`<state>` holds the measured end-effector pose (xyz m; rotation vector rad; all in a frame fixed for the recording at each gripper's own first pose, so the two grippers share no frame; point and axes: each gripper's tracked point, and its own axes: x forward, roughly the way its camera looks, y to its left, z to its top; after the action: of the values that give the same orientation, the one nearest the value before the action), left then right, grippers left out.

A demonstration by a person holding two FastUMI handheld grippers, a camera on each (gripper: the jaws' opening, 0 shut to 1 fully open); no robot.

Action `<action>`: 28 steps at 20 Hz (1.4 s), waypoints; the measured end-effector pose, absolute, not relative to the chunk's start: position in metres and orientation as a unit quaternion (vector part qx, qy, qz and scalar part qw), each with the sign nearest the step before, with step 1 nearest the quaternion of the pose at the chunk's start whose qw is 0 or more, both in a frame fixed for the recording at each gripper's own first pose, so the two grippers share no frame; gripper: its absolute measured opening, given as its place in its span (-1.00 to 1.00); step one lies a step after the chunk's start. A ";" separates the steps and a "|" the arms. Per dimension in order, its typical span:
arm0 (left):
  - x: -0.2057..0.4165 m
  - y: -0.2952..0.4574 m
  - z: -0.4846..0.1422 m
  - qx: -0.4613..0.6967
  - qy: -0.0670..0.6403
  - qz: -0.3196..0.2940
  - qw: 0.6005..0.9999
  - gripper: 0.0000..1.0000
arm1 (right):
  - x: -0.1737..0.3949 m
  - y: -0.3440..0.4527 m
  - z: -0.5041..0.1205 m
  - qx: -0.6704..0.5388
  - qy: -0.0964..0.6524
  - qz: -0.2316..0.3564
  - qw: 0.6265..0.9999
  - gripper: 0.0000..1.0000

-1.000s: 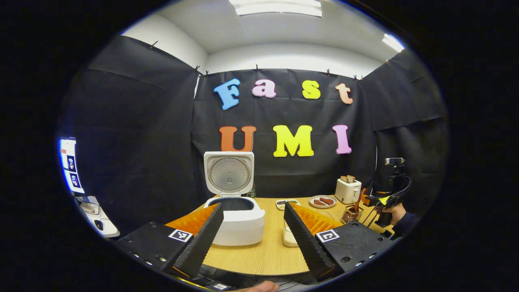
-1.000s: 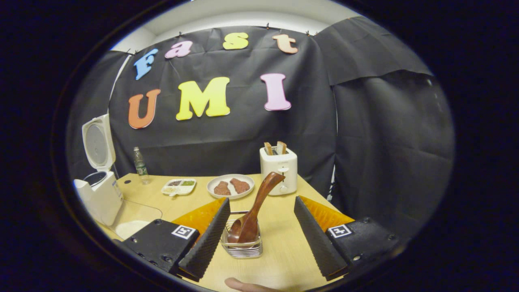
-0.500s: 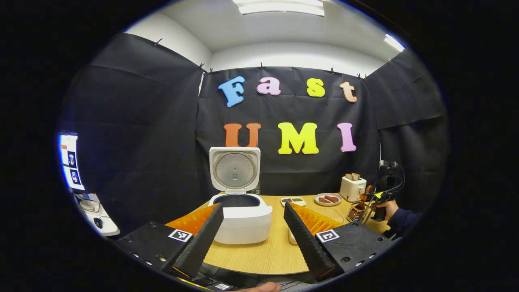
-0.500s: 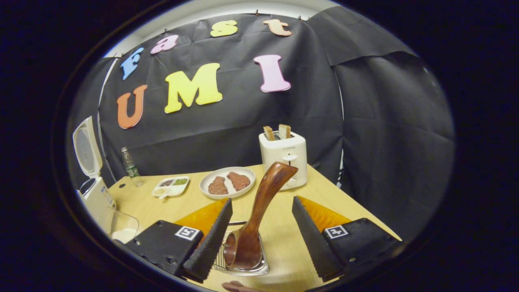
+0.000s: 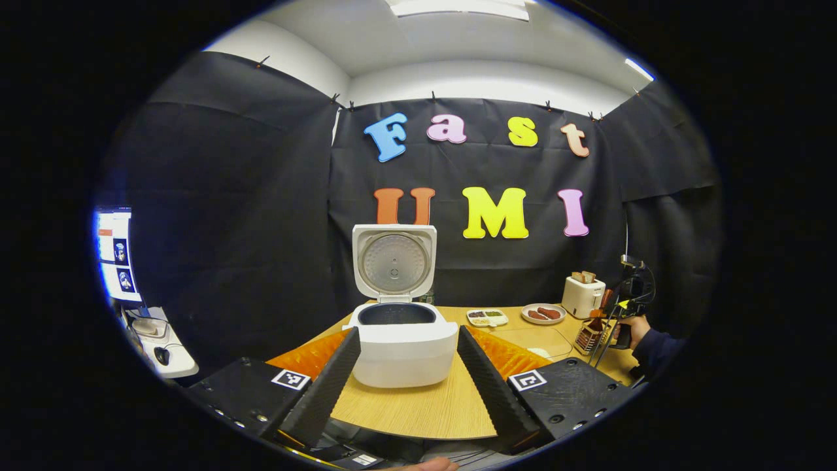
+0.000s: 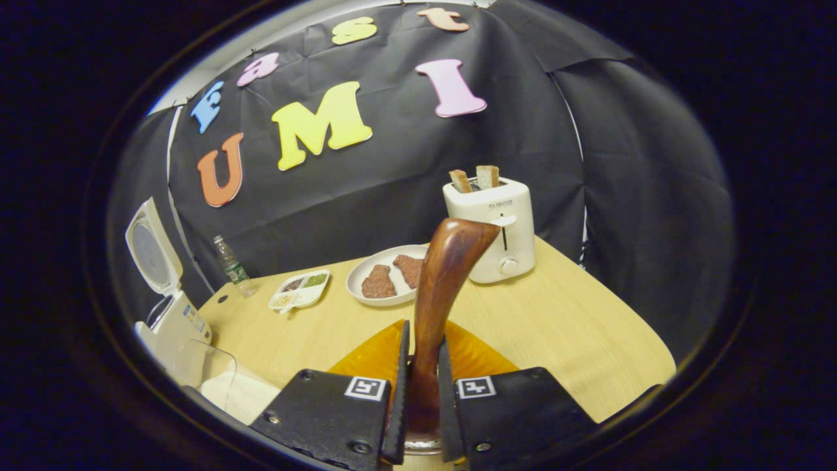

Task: Close the left gripper, press the button to open the rice cooker; take a wooden spoon from the chopstick holder with the right hand, scoop a spoonful of rice and pour it into the rice cooker, then put the wooden spoon back into the chopstick holder.

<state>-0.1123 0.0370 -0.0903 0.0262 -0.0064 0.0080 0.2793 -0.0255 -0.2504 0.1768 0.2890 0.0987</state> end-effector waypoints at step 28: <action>-0.156 0.089 -0.089 0.013 -0.031 0.019 0.999 0.82 | 0.163 0.154 -0.108 -0.041 -0.011 0.113 0.993 -0.75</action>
<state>-0.1564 0.0892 -0.0889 0.0255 -0.0614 0.0377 0.1634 0.1540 -0.1075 -0.0826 -0.0219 0.2271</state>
